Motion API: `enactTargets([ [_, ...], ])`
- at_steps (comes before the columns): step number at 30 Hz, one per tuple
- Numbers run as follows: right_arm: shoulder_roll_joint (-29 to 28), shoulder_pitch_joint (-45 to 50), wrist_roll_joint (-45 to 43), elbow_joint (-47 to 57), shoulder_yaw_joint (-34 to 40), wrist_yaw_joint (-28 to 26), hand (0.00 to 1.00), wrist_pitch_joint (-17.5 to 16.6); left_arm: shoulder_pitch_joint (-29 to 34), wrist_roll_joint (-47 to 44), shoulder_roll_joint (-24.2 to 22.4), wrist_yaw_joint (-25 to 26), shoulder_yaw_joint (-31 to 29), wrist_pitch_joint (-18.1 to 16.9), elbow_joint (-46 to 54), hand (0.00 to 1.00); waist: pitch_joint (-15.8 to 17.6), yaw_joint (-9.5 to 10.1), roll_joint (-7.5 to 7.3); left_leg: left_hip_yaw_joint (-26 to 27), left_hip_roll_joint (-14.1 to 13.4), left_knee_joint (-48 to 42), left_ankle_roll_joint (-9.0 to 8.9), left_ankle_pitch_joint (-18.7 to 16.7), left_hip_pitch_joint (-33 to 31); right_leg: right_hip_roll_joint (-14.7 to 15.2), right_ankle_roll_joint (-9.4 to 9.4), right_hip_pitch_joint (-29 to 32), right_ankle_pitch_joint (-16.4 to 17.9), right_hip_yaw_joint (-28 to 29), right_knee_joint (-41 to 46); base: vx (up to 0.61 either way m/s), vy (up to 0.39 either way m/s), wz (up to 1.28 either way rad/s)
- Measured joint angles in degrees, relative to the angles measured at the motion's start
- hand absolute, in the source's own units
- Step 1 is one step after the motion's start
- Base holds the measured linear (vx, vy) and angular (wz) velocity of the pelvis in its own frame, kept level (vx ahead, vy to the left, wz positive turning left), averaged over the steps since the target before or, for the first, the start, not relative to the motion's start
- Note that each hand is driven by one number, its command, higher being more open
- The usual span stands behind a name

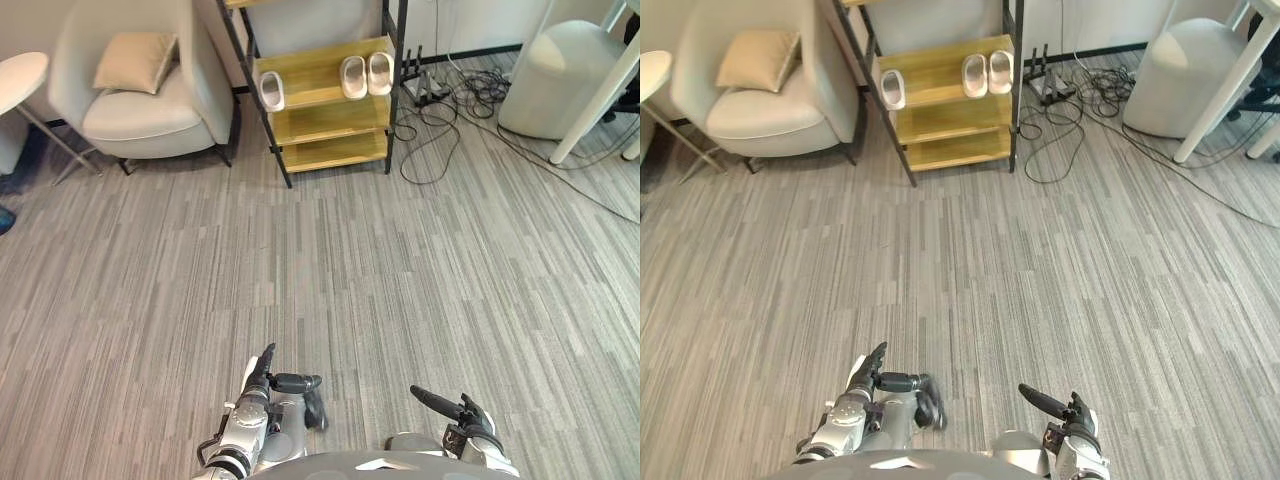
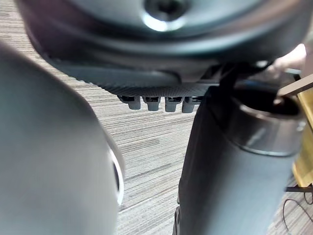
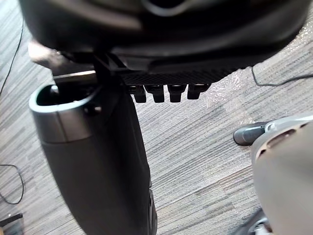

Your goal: Organize the slippers on the shoe rack

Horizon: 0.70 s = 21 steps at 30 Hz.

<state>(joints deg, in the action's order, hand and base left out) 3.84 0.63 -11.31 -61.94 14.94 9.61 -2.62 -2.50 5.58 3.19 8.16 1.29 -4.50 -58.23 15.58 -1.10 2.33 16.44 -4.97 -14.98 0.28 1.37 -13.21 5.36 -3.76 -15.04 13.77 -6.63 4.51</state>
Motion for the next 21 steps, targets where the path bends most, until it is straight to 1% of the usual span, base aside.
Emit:
enactTargets([
  [1,-0.4,0.0,0.0,0.0,-0.3,-0.1,1.0,0.0,-0.3,-0.1,0.4,0.1,0.0,0.1,-0.5,1.0,-0.1,0.06,-0.91,0.1,0.6,-1.1,0.89,-1.4,-0.3,0.8,0.02,0.3,0.0,0.3,0.7,0.4,0.177,-0.06],
  [2,-0.9,0.1,0.1,-0.1,-0.3,-0.1,1.0,0.0,-0.6,-0.4,1.4,-0.1,-0.1,0.1,-0.7,1.0,-0.3,0.36,-1.8,0.5,1.0,-3.6,1.28,-3.8,-1.1,1.7,0.3,1.0,0.3,0.8,2.7,0.47,0.199,-0.06],
  [3,-1.1,0.2,0.1,-0.2,-0.3,-0.2,1.0,0.1,-0.7,-0.6,1.5,-0.2,0.0,0.1,-0.7,1.0,-0.6,0.87,-2.15,1.1,1.2,-5.5,1.5,-6.3,-0.8,2.6,0.36,2.3,0.8,2.2,6.8,0.48,0.212,-0.15],
  [4,-1.1,0.1,0.2,-0.2,-0.4,-0.2,1.0,0.1,-0.7,-0.6,1.5,-0.2,-0.1,0.1,-0.8,1.0,-0.7,0.99,-2.29,1.8,1.5,-6.2,1.71,-8.4,0.5,3.3,0.13,4.3,1.1,3.6,13.0,0.5,0.246,-0.28],
  [5,-1.3,0.0,0.5,0.0,-0.4,-0.4,1.0,0.0,-0.6,-0.7,1.6,-0.1,0.0,0.2,-1.4,1.0,-0.8,1.18,-2.4,2.4,2.0,-6.1,1.88,-9.9,2.4,4.1,-0.81,7.5,0.8,5.4,21.9,0.45,0.22,-0.29],
  [6,-1.6,-0.3,0.6,0.1,-0.7,-0.8,1.0,0.0,-0.3,-0.7,1.7,-0.1,0.2,0.5,-1.9,1.0,-1.1,0.73,-2.93,2.9,2.8,-5.1,1.93,-11.7,5.3,5.4,-7.54,12.1,-0.6,7.5,33.8,0.45,0.204,-0.2],
  [7,-1.7,-0.6,0.7,0.1,-0.6,-0.9,1.0,0.0,-0.2,-0.7,1.7,-0.1,0.2,0.7,-2.0,1.0,-1.1,0.6,-2.95,2.9,3.0,-5.0,1.87,-12.3,6.3,5.4,-9.67,13.4,0.0,7.9,37.5,0.46,0.129,-0.12],
  [8,-1.5,-1.3,1.3,0.1,-0.7,-0.9,1.0,-0.1,-0.2,-0.9,2.0,0.0,0.8,1.0,-2.8,1.0,-1.1,0.51,-2.77,2.8,3.2,-4.3,1.95,-13.6,9.5,5.4,-9.17,17.1,1.9,6.9,45.8,0.46,0.047,-0.05],
  [9,-1.1,-1.5,1.3,0.2,-1.0,-0.9,1.0,-0.1,-0.2,-1.1,2.2,0.1,1.9,1.3,-3.3,1.0,-1.0,0.5,-2.39,2.8,3.2,-2.2,1.9,-13.8,12.8,5.5,-5.25,19.7,4.1,4.9,48.7,0.54,0.006,-0.01],
  [10,-0.6,-1.7,1.3,0.5,-1.7,-0.9,1.0,-0.3,0.0,-1.1,2.1,0.1,2.5,1.3,-3.5,1.0,-0.8,0.26,-1.65,2.5,2.8,0.3,1.85,-13.8,16.0,4.8,-1.55,22.7,6.2,1.9,47.9,0.45,-0.032,0.05],
  [11,-0.1,-2.0,1.3,1.1,-2.2,-0.9,1.0,-0.5,0.0,-1.1,1.9,0.2,2.6,1.3,-3.6,1.0,-0.7,0.13,-0.86,2.2,2.1,1.7,1.7,-13.7,18.0,3.8,0.59,25.2,7.3,0.0,45.5,0.54,-0.122,0.16],
  [12,0.3,-2.3,1.3,2.3,-2.6,-1.0,1.0,-0.6,0.0,-1.0,1.6,0.1,2.6,1.4,-4.0,1.0,-0.5,-0.2,0.12,1.7,0.8,2.6,1.61,-13.7,19.5,1.8,1.61,28.6,7.7,-0.6,40.0,0.36,-0.105,0.2],
  [13,0.3,-2.3,1.3,2.8,-2.6,-1.0,1.0,-0.7,0.0,-1.0,1.6,0.2,2.6,1.3,-4.0,1.0,-0.5,-0.36,0.37,1.5,0.4,2.7,1.61,-13.6,20.0,1.2,1.65,29.7,7.7,-0.4,37.9,0.36,-0.129,0.32],
  [14,0.4,-2.3,1.2,3.8,-2.6,-1.0,1.0,-0.8,0.3,-1.0,1.4,0.2,2.6,1.3,-4.0,1.0,-0.3,-0.65,0.7,0.8,-0.5,3.2,1.32,-13.7,20.9,-0.1,1.39,32.1,6.2,0.9,32.1,0.29,-0.145,0.43],
  [15,0.5,-2.3,1.2,4.3,-2.7,-1.0,1.0,-1.0,0.9,-1.1,1.5,0.1,2.5,1.3,-3.9,1.0,-0.5,-1.17,0.46,0.0,-1.1,3.7,-0.72,-14.0,22.1,-0.9,0.85,33.8,1.8,3.0,24.7,0.61,-0.306,0.6],
  [16,0.6,-2.0,1.2,4.2,-2.7,-1.0,1.0,-0.9,1.2,-1.1,1.7,0.1,2.1,1.3,-3.9,1.0,-0.7,-1.68,0.03,-0.6,-1.1,4.0,-2.85,-14.7,23.3,-1.1,0.75,33.7,-7.6,3.7,20.8,0.51,-0.266,0.58],
  [17,0.9,-2.2,1.3,3.4,-2.6,-1.1,1.0,-0.9,1.2,-1.1,1.2,0.2,1.7,1.4,-4.2,1.0,-0.6,-1.71,1.06,-1.4,-2.5,4.5,-4.29,-15.5,24.3,-2.0,2.96,32.9,-9.6,2.9,21.8,0.58,-0.324,0.33],
  [18,1.7,-2.3,2.3,3.0,-2.1,-1.0,1.0,-0.7,1.2,-0.9,0.3,0.0,1.7,1.1,-4.2,1.0,-1.0,-0.84,1.8,-1.5,-3.7,5.3,-5.34,-14.3,24.6,-3.3,4.12,34.0,-6.6,3.2,25.3,0.43,-0.285,0.18],
  [19,1.8,-2.2,2.2,2.5,-1.0,-1.0,1.0,-0.5,1.2,-0.7,-0.6,-0.1,1.5,0.9,-4.1,1.0,-1.0,-0.94,1.78,-1.9,-4.2,4.8,-6.27,-13.3,25.3,-3.2,5.23,33.8,-3.8,2.4,27.4,0.56,-0.396,0.18],
  [20,1.7,-2.1,2.2,2.3,0.2,-1.0,1.0,0.1,1.0,-0.5,-1.0,-0.2,1.2,0.9,-4.0,1.0,-1.1,-1.39,1.98,-2.5,-5.0,3.0,-6.45,-12.9,24.9,-3.2,5.85,32.9,-2.8,1.2,27.6,0.37,-0.289,0.39],
  [21,1.6,-1.5,2.2,2.2,0.9,-0.9,1.0,0.2,1.0,-0.3,-1.5,-0.3,0.0,0.9,-3.7,1.0,-1.1,-1.74,1.97,-3.3,-6.0,-0.8,-6.4,-12.5,23.8,-3.2,6.45,31.0,-2.1,0.1,26.9,0.34,-0.283,0.57],
])
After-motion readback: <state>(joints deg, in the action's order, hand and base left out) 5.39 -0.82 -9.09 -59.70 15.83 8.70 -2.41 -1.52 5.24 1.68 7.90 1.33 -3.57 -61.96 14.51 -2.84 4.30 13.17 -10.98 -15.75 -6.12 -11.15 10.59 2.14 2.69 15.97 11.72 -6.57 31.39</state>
